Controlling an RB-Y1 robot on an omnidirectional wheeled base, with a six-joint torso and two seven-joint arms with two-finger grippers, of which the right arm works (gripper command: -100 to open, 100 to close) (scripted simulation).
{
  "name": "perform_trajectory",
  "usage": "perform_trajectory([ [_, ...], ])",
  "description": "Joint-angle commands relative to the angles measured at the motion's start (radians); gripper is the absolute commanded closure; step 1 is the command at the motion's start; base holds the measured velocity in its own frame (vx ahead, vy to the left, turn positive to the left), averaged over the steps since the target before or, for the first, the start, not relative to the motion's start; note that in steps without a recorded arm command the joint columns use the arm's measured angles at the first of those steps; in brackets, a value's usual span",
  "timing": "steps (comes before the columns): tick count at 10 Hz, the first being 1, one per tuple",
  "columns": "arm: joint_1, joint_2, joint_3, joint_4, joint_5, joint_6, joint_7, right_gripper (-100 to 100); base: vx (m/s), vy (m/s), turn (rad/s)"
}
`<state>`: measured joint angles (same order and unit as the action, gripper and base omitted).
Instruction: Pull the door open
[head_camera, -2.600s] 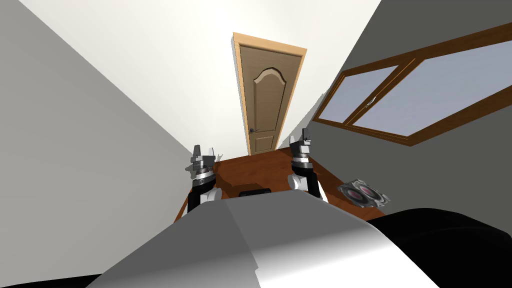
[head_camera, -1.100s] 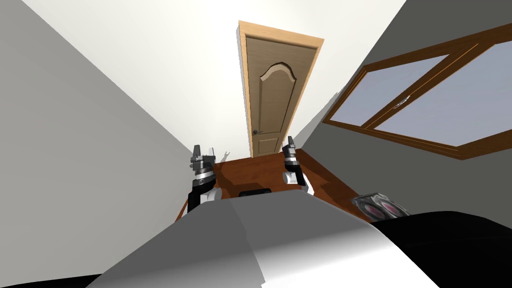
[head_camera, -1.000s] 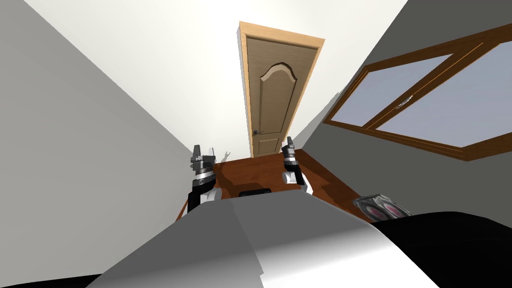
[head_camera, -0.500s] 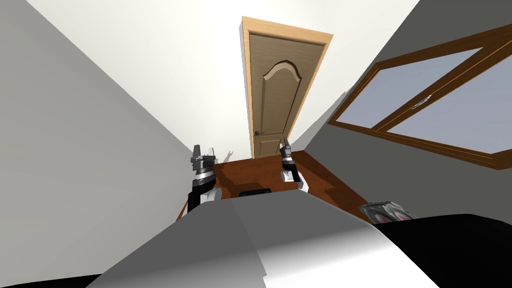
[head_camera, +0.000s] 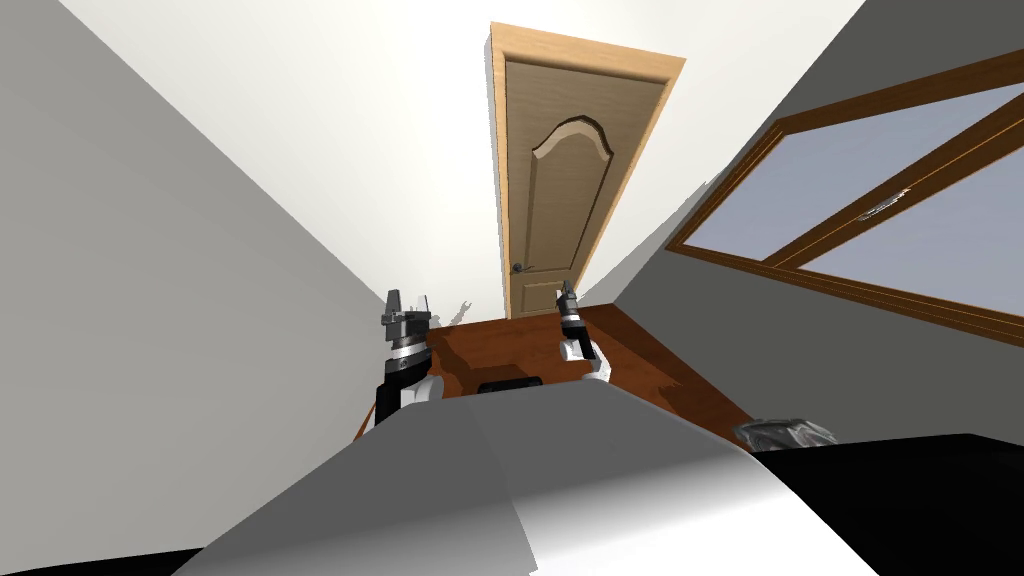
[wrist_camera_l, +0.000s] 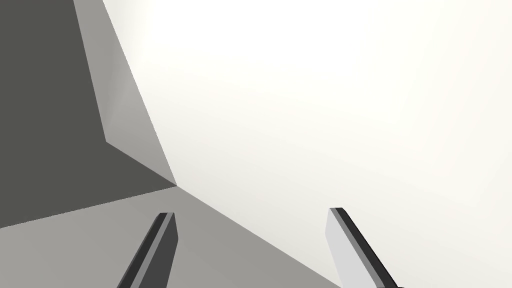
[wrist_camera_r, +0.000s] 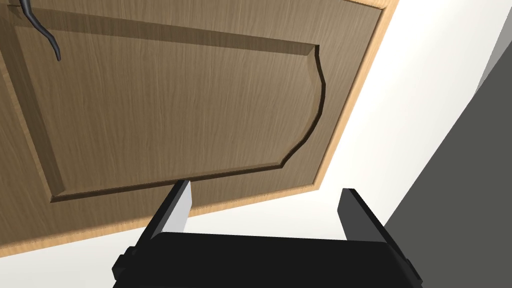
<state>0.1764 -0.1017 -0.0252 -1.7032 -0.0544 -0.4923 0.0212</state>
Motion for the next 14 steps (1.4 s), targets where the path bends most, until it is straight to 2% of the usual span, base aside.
perform_trajectory([
  [1, -0.01, -0.003, -0.001, 0.035, -0.001, -0.008, -0.001, -100, 0.063, 0.007, 0.018],
  [3, -0.045, -0.012, -0.004, 0.098, -0.006, -0.023, -0.003, -100, 0.077, 0.006, 0.04],
  [4, -0.045, -0.012, -0.004, 0.114, -0.006, -0.023, -0.003, -100, 0.066, 0.007, 0.029],
  [6, -0.08, -0.021, -0.007, 0.183, -0.01, -0.039, -0.006, -100, 0.067, 0.01, 0.048],
  [7, -0.08, -0.021, -0.007, 0.195, -0.01, -0.039, -0.006, -100, 0.063, -0.004, 0.017],
  [8, -0.098, -0.025, -0.009, 0.23, -0.012, -0.047, -0.007, -100, 0.06, 0.0, 0.032],
  [9, -0.098, -0.025, -0.009, 0.236, -0.012, -0.047, -0.007, -100, 0.048, 0.003, 0.023],
  [11, -0.133, -0.034, -0.012, 0.312, -0.017, -0.063, -0.009, -100, 0.062, 0.004, 0.047],
  [12, -0.133, -0.034, -0.012, 0.317, -0.017, -0.063, -0.009, -100, 0.059, 0.011, 0.026],
  [14, -0.169, -0.042, -0.015, 0.385, -0.021, -0.079, -0.011, -100, 0.07, 0.014, 0.043],
])
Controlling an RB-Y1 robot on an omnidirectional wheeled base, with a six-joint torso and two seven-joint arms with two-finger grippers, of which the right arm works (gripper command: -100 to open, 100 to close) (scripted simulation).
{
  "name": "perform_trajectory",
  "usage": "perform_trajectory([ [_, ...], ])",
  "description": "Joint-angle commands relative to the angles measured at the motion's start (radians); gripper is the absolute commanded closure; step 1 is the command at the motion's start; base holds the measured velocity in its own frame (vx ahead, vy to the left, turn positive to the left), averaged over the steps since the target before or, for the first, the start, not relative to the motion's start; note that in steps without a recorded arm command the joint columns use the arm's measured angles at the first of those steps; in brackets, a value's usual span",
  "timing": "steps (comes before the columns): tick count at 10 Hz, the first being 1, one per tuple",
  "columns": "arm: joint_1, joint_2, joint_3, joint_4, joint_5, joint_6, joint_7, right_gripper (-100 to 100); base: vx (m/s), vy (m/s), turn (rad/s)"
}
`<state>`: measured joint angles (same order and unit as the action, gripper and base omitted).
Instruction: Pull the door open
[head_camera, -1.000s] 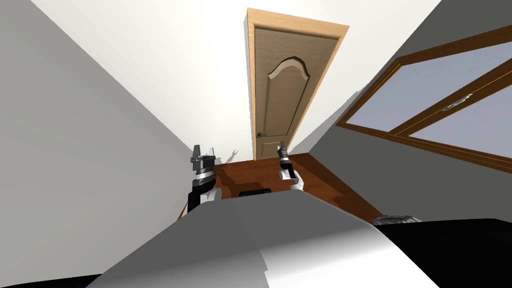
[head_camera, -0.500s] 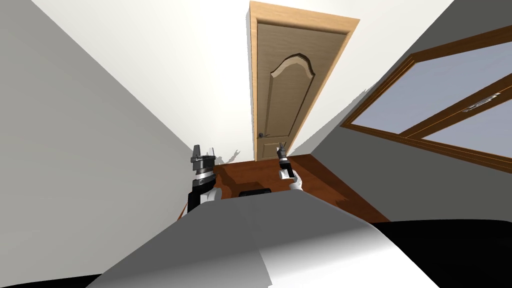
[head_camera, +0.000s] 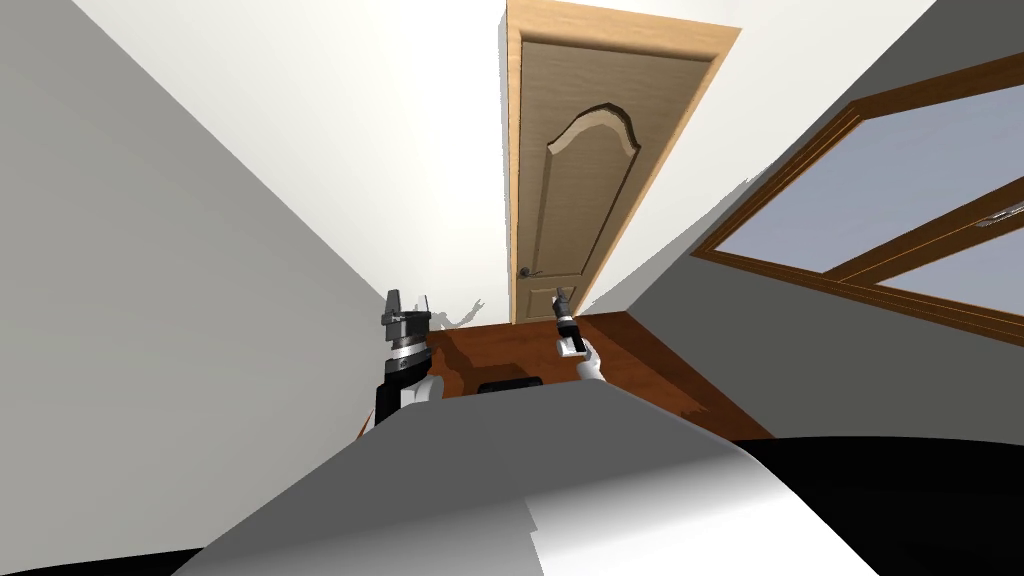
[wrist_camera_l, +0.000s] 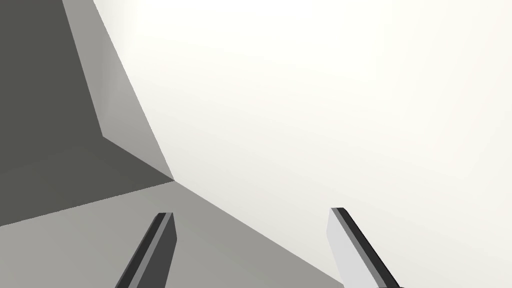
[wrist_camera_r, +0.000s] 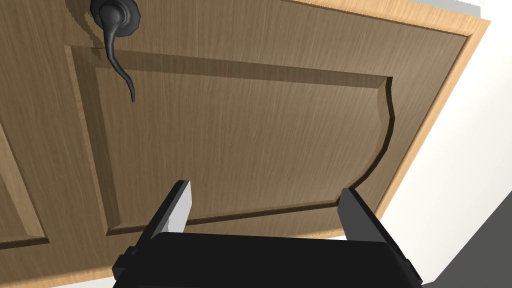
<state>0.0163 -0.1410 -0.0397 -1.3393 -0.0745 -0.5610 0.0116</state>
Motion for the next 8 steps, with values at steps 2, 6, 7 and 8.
perform_trajectory([
  [2, -0.026, -0.007, -0.002, 0.072, -0.004, -0.018, -0.003, -100, 0.065, -0.003, 0.028],
  [6, -0.061, -0.015, -0.005, 0.156, -0.008, -0.033, -0.005, -100, 0.058, -0.001, 0.035],
  [7, -0.078, -0.019, -0.007, 0.195, -0.01, -0.041, -0.006, -100, 0.064, 0.012, 0.037],
  [8, -0.095, -0.023, -0.008, 0.235, -0.012, -0.049, -0.007, -100, 0.094, 0.005, 0.061],
])
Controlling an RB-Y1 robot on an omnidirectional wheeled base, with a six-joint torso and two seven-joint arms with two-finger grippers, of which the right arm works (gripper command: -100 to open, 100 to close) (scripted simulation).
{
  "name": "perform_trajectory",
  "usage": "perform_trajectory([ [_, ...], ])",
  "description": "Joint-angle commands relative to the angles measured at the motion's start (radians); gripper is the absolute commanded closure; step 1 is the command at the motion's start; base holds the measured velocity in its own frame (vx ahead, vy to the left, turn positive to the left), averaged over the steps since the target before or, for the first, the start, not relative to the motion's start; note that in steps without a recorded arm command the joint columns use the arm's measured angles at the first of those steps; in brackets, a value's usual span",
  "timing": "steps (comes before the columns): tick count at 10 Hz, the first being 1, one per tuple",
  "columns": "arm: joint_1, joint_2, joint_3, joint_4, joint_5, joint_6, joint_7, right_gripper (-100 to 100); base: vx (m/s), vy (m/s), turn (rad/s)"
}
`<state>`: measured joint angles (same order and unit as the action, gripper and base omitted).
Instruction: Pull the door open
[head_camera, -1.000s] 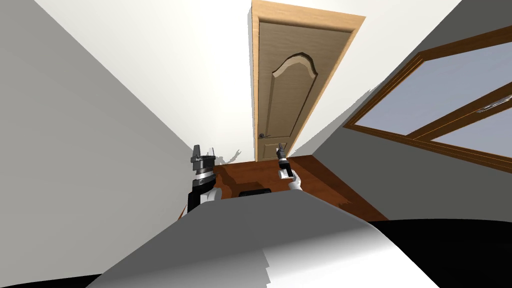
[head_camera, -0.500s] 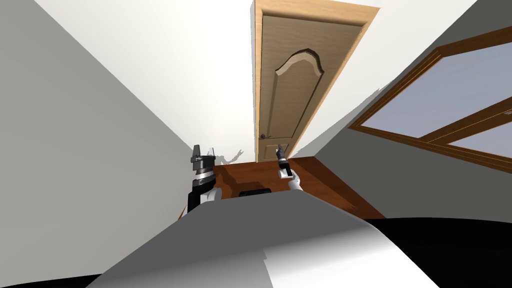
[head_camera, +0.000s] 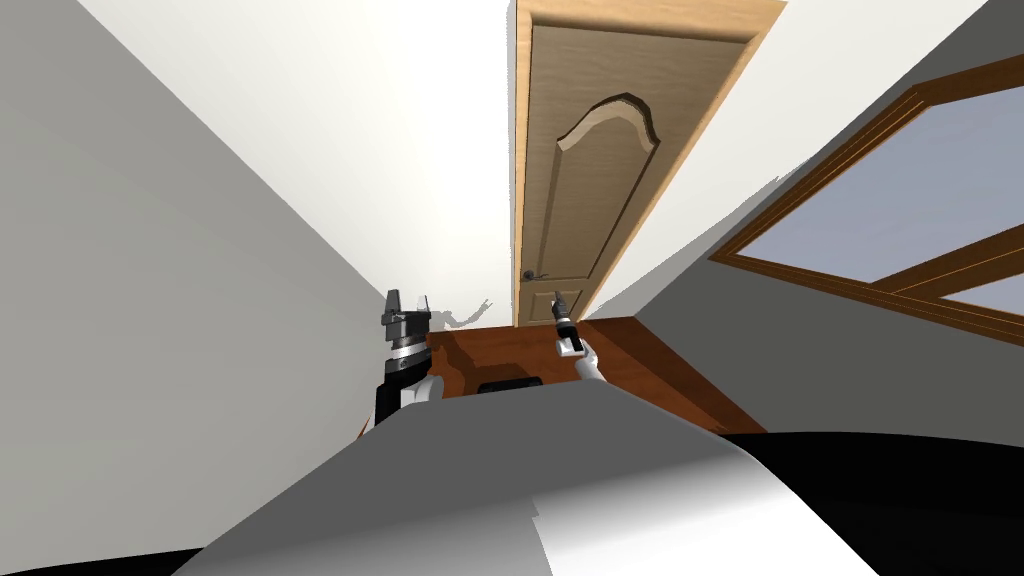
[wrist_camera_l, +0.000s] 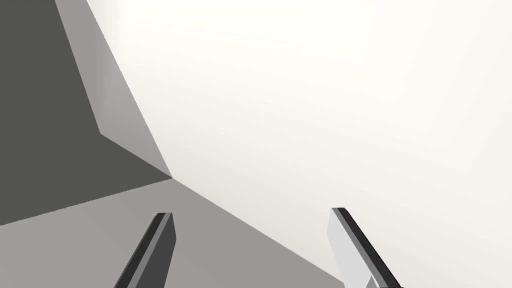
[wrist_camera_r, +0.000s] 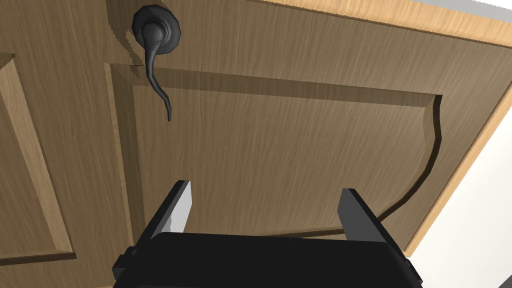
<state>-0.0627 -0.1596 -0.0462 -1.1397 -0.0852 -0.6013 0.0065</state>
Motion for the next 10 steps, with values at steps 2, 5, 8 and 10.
perform_trajectory([
  [2, -0.034, -0.008, -0.003, 0.072, -0.004, -0.016, -0.003, -100, 0.06, 0.003, 0.027],
  [5, -0.066, -0.015, -0.006, 0.149, -0.008, -0.03, -0.005, -100, 0.076, -0.002, 0.041],
  [8, -0.113, -0.025, -0.01, 0.256, -0.014, -0.051, -0.008, -100, 0.075, 0.002, 0.049],
  [10, -0.142, -0.032, -0.013, 0.321, -0.018, -0.064, -0.01, -100, 0.106, -0.001, 0.041],
])
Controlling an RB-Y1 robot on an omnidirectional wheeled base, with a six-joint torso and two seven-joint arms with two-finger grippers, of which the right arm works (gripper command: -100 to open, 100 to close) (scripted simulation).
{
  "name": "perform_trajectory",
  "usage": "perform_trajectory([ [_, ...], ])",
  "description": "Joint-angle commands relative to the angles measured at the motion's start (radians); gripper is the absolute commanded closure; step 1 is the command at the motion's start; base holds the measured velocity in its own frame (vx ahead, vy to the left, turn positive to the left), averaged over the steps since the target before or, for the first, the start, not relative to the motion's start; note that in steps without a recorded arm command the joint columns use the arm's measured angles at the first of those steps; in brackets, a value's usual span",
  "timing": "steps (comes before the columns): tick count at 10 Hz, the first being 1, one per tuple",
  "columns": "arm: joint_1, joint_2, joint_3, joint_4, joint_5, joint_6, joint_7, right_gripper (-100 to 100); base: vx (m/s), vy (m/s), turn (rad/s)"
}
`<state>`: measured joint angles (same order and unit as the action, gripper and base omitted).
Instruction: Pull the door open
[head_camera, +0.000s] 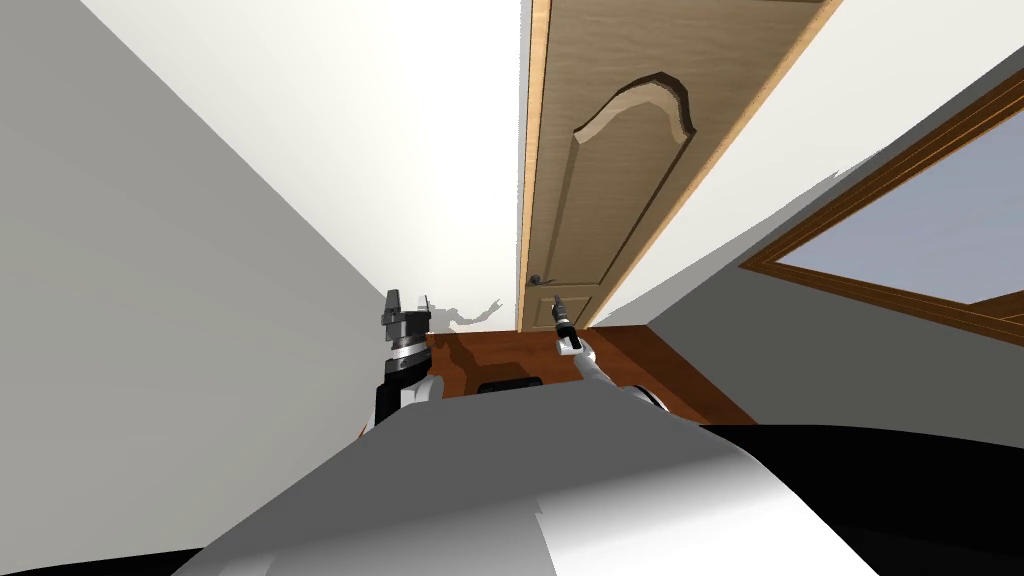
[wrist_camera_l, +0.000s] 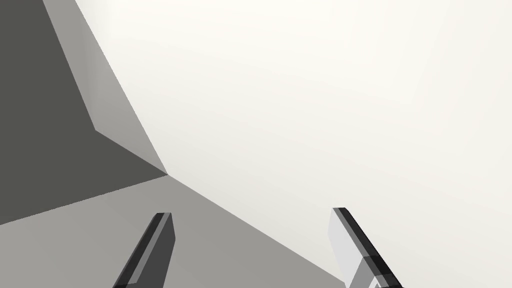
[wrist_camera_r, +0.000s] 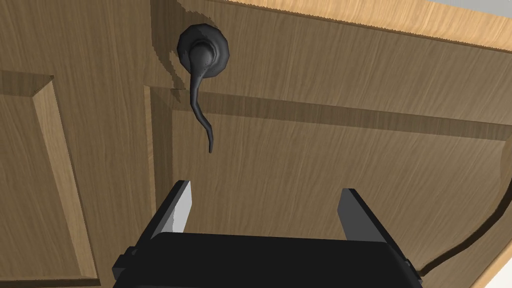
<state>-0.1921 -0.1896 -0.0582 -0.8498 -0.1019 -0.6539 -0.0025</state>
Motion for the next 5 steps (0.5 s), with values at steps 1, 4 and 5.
perform_trajectory([
  [1, -0.013, -0.002, -0.001, 0.034, -0.001, -0.012, -0.001, -100, 0.064, -0.01, 0.015],
  [4, -0.053, -0.01, -0.004, 0.126, -0.006, -0.029, -0.003, -100, 0.068, -0.006, 0.039],
  [5, -0.065, -0.013, -0.005, 0.155, -0.008, -0.035, -0.004, -100, 0.089, -0.009, 0.046],
])
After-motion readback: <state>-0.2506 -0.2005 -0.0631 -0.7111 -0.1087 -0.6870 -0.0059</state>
